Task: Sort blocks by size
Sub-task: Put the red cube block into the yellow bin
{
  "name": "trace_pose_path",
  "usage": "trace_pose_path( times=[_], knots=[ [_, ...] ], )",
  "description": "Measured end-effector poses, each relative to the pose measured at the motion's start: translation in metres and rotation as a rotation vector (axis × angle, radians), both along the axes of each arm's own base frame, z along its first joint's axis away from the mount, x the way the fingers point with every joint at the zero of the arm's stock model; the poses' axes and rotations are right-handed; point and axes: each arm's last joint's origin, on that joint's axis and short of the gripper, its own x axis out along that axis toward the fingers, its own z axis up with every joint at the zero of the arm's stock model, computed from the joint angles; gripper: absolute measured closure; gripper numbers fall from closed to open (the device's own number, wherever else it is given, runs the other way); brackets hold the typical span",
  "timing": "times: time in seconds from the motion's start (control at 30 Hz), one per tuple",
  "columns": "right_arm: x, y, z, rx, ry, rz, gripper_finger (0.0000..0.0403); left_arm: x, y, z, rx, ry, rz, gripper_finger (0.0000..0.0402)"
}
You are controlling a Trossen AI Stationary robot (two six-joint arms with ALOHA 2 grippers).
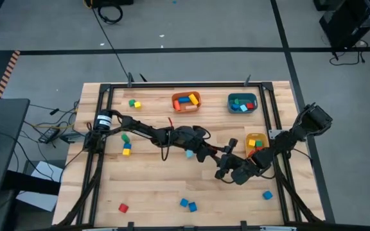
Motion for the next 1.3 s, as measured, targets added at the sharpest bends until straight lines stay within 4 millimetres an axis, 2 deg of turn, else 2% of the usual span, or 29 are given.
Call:
trace_pose_path(
  times=[0.23,0.57,0.97,1.3],
  knots=[
    [0.003,-0.003,0.0,0.031,0.001,0.007,0.0254,0.0,0.004,0.0,0.095,-0.009,0.029,0.0211],
    [0.002,-0.006,-0.001,-0.032,0.019,-0.027,0.0252,0.0,0.008,-0.001,0.113,-0.006,0.045,0.0161],
    [-0.009,-0.005,-0.004,-0.102,0.043,-0.086,0.0251,0.001,0.029,0.002,0.122,-0.029,0.039,0.016],
    [-0.036,-0.018,0.012,0.032,0.019,-0.174,0.0251,-0.002,0.037,0.002,0.214,0.011,0.021,0.0161]
  ],
)
